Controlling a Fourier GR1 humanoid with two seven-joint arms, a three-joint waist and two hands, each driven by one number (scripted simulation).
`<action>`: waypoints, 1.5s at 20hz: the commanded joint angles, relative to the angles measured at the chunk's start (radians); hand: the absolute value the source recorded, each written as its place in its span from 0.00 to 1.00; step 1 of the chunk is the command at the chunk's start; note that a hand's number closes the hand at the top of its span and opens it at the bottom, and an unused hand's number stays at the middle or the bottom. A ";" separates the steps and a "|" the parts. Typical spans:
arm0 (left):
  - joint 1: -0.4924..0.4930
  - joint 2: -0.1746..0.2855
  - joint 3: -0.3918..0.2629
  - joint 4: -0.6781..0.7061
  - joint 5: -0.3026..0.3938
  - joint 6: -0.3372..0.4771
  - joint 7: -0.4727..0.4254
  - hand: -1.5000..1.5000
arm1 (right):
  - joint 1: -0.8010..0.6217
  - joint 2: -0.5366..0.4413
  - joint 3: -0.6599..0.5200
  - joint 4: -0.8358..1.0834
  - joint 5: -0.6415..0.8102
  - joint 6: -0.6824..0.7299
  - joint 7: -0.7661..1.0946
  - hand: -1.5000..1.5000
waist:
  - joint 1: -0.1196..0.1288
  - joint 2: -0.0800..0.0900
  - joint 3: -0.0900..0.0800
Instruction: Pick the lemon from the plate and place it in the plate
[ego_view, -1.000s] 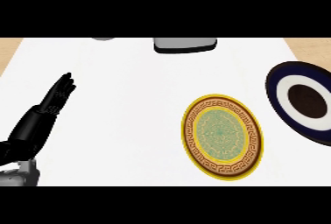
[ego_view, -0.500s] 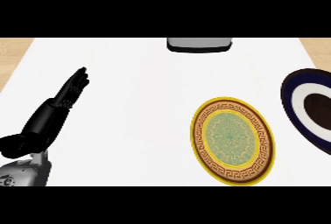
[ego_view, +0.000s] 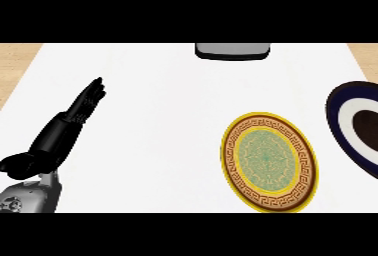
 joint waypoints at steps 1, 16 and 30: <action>-0.034 -0.022 -0.025 -0.037 -0.016 0.014 0.061 0.50 | -0.147 0.016 0.082 0.228 0.152 -0.107 -0.076 1.00 | 0.012 0.003 0.002; -0.038 -0.028 0.002 -0.024 -0.009 -0.007 0.048 0.50 | -0.546 0.064 0.152 0.882 0.278 -0.072 -0.258 0.00 | 0.013 0.005 0.003; -0.015 -0.042 -0.004 0.019 -0.032 -0.007 -0.001 0.50 | -0.581 0.001 0.017 1.012 0.053 0.477 -0.366 0.00 | -0.007 -0.001 0.003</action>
